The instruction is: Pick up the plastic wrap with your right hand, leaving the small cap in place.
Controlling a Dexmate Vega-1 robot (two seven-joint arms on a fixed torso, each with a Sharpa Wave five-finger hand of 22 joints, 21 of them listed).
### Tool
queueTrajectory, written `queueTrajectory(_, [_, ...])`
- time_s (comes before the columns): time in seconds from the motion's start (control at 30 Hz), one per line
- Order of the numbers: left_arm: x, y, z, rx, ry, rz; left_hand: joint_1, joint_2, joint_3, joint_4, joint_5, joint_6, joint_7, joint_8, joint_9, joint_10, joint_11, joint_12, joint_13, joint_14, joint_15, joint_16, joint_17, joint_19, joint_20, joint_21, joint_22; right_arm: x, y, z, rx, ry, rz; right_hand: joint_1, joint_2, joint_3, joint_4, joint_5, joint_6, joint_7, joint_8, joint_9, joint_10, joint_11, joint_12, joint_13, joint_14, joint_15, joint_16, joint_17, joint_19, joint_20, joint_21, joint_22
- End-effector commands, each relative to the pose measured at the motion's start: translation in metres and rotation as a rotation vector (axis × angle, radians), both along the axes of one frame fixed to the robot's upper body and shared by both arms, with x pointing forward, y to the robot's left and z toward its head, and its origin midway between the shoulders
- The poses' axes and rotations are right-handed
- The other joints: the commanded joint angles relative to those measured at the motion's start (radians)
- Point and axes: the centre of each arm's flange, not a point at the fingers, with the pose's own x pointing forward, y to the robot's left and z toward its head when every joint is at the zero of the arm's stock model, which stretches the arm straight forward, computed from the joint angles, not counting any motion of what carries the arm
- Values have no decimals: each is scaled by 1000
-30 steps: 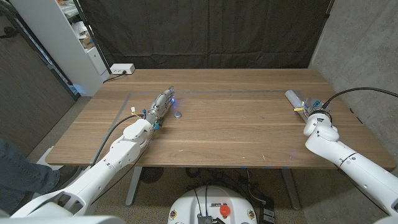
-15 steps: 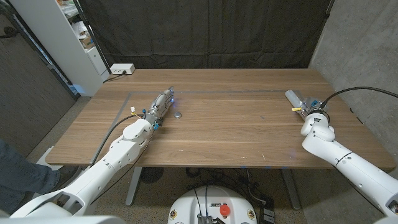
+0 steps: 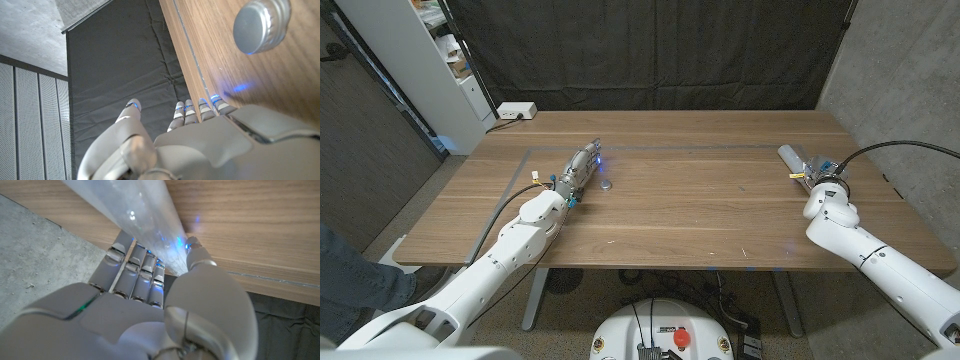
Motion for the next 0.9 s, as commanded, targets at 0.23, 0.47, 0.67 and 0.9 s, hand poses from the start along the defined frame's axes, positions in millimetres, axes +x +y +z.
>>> queueTrajectory(0.23, [0, -1, 0, -6, -8, -6, -7, 6, 0, -7, -1, 10, 3, 3, 5, -2, -4, 7, 1, 4, 2, 2, 5, 4, 4, -4, 6, -11, 3, 17, -27, -8, 21, 18, 18, 1, 8, -7, 162, -33, 12, 3, 13, -8, 2, 1, 28, -54, 13, 10, 20, -6, 4, -2])
queueTrajectory(0.47, [1, -1, 0, -6, -10, -9, -8, 6, 0, -8, -1, 10, 3, 3, 5, -1, -4, 8, 1, 5, 2, 2, 5, 5, 5, -5, 6, -15, 3, 23, -38, -20, 15, 22, 19, 1, 8, -10, 172, -33, 12, 3, 26, -10, 4, 1, 42, -60, 17, 12, 23, -10, 4, -2])
queueTrajectory(0.67, [1, -1, 0, -4, -14, -12, -9, 7, 0, -8, -1, 11, 4, 3, 5, -1, -5, 8, 1, 5, 2, 2, 5, 5, 4, -7, 6, -20, 2, 28, -49, -29, 7, 21, 18, -1, 11, -14, 181, -37, 11, 2, 29, -11, 2, 1, 45, -59, 13, 12, 22, -12, 3, -3])
queueTrajectory(0.9, [2, -1, 2, -2, -15, -16, -9, 7, 0, -9, -1, 11, 4, 3, 5, -1, -6, 8, 1, 5, 2, 2, 5, 6, 4, -9, 6, -25, 2, 31, -56, -45, 7, 21, 17, -3, 13, -17, 183, -39, 7, 2, 34, -12, 0, 1, 40, -59, 6, 12, 18, -12, 0, -3])
